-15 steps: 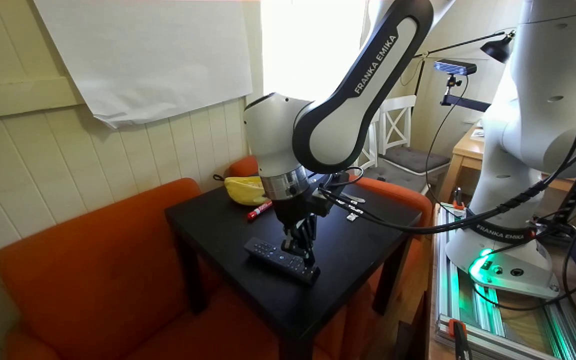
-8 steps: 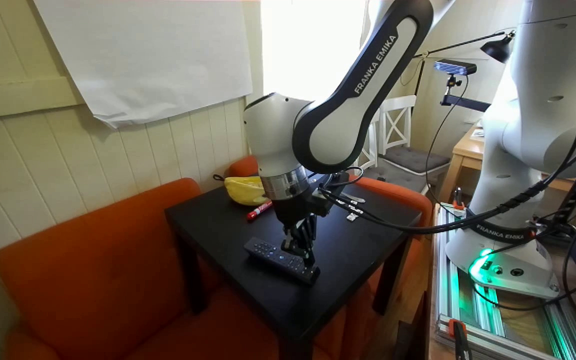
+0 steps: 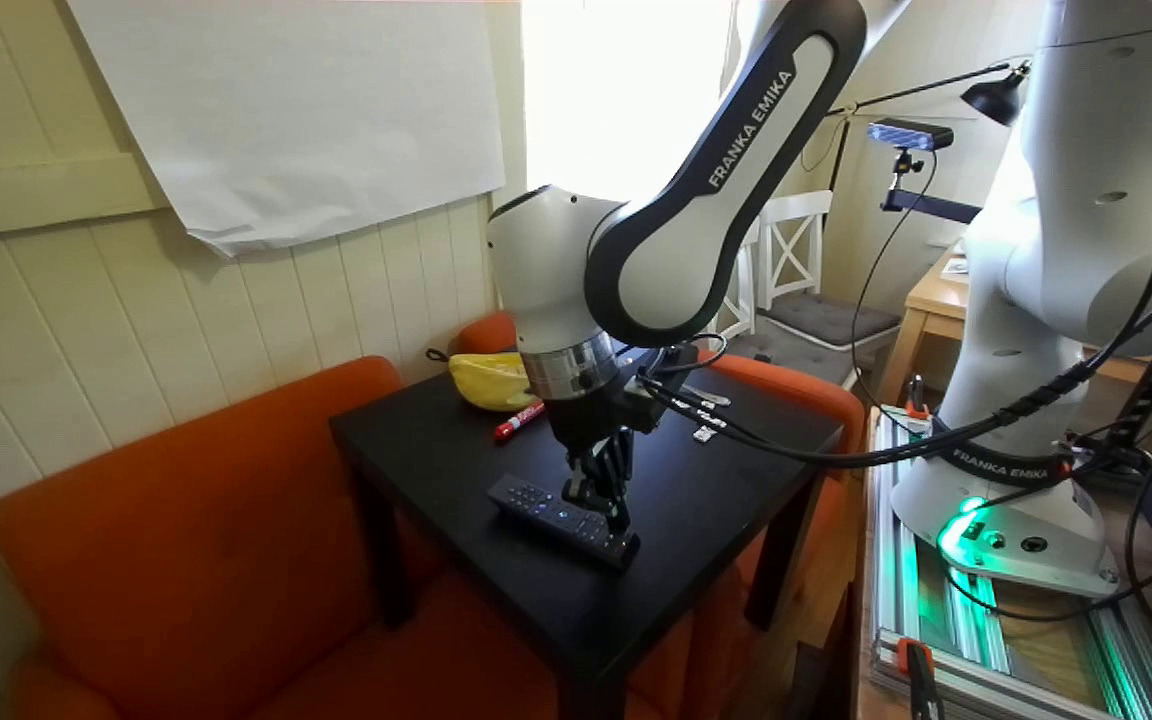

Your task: Press one button on the black remote control.

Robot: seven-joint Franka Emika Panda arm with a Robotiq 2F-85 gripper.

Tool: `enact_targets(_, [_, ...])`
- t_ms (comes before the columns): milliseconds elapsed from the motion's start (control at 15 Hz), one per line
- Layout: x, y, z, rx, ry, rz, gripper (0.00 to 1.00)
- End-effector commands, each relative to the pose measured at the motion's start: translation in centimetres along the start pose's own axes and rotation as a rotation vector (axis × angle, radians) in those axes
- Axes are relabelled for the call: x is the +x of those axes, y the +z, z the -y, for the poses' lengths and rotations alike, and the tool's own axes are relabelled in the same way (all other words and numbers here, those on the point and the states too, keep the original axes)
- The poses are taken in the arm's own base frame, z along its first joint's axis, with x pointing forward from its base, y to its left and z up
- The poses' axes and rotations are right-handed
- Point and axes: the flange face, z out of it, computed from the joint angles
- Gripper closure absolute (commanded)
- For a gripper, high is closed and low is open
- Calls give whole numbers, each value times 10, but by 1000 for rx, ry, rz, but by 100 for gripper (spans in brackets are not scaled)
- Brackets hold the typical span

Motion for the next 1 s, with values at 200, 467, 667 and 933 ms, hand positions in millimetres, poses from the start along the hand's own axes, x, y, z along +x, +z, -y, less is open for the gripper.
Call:
enact_targets(200, [-26, -23, -16, 28, 45, -99, 100])
enact_targets(467, [-57, -40, -39, 73, 96, -190, 100])
enact_targets(667, [-79, -49, -52, 116, 128, -251, 93])
enact_targets(933, [-105, -64, -68, 145, 168, -329, 53])
